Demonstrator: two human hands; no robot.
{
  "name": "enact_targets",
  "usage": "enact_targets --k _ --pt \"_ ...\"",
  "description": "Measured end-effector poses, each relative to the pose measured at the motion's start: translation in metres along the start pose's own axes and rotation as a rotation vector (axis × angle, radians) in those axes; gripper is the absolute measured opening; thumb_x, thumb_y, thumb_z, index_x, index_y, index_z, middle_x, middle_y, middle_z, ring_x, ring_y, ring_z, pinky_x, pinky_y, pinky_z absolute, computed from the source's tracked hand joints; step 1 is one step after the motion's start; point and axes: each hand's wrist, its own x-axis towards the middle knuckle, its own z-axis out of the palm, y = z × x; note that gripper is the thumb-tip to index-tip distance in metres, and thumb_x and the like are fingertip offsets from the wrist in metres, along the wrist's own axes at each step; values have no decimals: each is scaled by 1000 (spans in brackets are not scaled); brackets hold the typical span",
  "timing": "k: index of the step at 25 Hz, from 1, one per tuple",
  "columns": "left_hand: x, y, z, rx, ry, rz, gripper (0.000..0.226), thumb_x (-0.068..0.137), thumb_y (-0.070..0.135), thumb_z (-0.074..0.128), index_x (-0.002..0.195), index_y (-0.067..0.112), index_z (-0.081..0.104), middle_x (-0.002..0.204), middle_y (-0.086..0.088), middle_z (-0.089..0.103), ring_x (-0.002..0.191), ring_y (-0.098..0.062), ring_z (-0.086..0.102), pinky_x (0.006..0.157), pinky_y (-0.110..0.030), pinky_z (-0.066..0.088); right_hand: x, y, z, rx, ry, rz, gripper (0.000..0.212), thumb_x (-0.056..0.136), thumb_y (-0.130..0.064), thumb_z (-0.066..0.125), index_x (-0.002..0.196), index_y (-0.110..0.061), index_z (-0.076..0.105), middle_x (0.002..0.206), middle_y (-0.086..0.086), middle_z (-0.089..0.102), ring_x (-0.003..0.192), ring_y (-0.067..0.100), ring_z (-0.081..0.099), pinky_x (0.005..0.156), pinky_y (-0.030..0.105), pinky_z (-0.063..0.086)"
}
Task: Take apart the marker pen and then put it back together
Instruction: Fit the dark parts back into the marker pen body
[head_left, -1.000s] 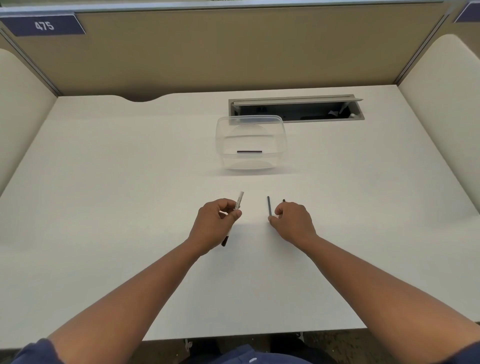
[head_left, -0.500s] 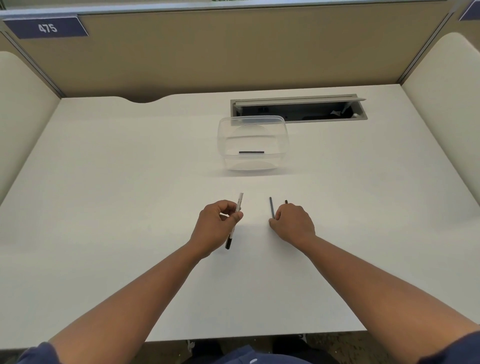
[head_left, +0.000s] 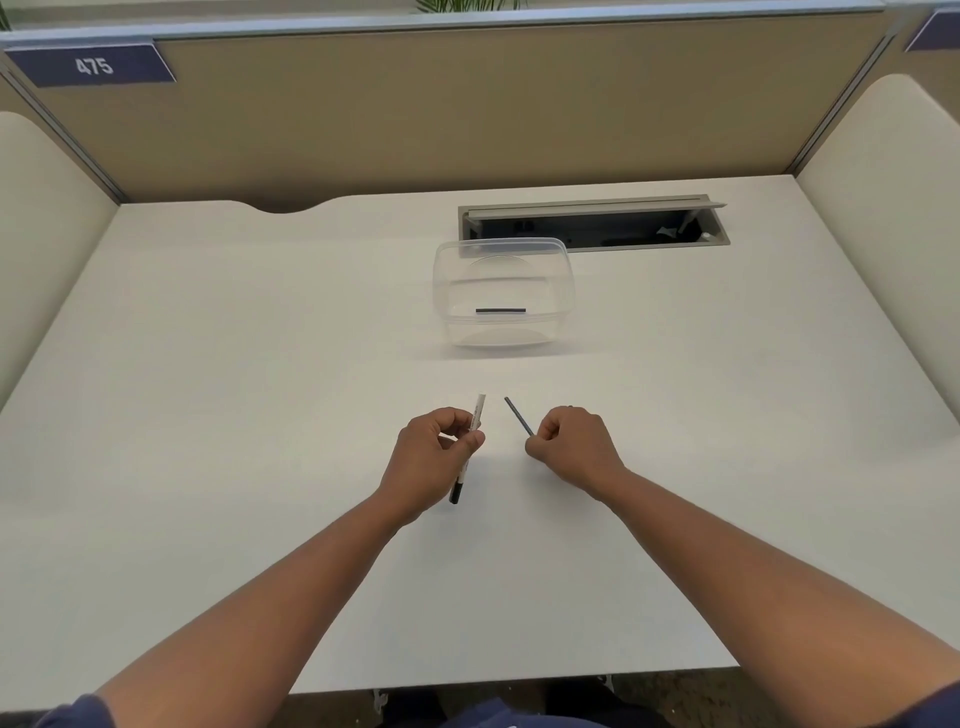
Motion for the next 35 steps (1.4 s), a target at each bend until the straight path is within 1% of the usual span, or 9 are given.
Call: enact_targets --k 5,11,13,16,23,26,29,32,35 --pt "0 0 -1 9 6 17 2 91 29 71 89 29 72 84 10 66 58 -5 56 65 -30 53 -2 -11 -12 251 29 -87 7 72 -18 71 73 -23 66 58 -15 58 51 0 51 47 18 40" --pt "0 2 -1 29 6 22 6 92 29 70 88 32 72 78 13 64 56 -9 54 52 -22 48 -8 -26 -31 558 18 -158 15 78 -8 69 79 -22 74 59 -18 58 56 5 51 56 19 44" --pt "-1 2 -1 21 6 12 6 92 29 69 88 33 72 71 14 62 57 -13 53 48 -24 48 -10 -31 -37 699 14 -153 17 82 -3 69 82 -20 75 61 -16 62 55 4 54 55 17 45" --pt "-1 2 -1 19 3 18 7 93 28 68 91 33 73 69 20 62 63 -15 53 57 -35 52 -14 -39 -44 820 17 -145 14 89 -7 71 83 -19 75 65 -13 65 56 3 57 48 11 43" --pt "-3 3 -1 0 14 27 12 94 26 66 94 35 74 76 28 65 65 -11 53 61 -30 47 -18 -41 -47 793 14 -180 11 87 -16 73 77 -18 74 63 -11 63 55 7 55 47 13 42" --pt "-4 3 -2 22 36 33 12 95 27 66 95 35 74 91 23 71 78 -13 60 68 -25 47 -19 -39 -47 810 2 -181 8 83 -17 73 76 -16 74 68 -6 63 58 9 54 54 18 46" --pt "-4 1 -2 32 49 24 12 95 26 66 97 35 74 100 15 72 84 -15 62 72 -22 47 -19 -38 -47 779 -17 -177 10 84 -15 72 74 -17 73 67 -7 63 59 9 54 55 19 47" --pt "-4 -2 -4 57 57 17 12 95 26 66 102 34 73 103 13 69 78 -2 58 71 -18 43 -21 -36 -49 725 -36 -180 10 83 -17 73 73 -18 72 61 -11 61 55 7 54 52 17 46" --pt "-5 -4 -5 126 66 66 13 96 24 65 102 33 72 103 13 65 83 3 58 73 -20 43 -20 -33 -53 672 -64 -173 8 83 -18 74 74 -17 73 60 -12 61 53 7 53 52 16 47"
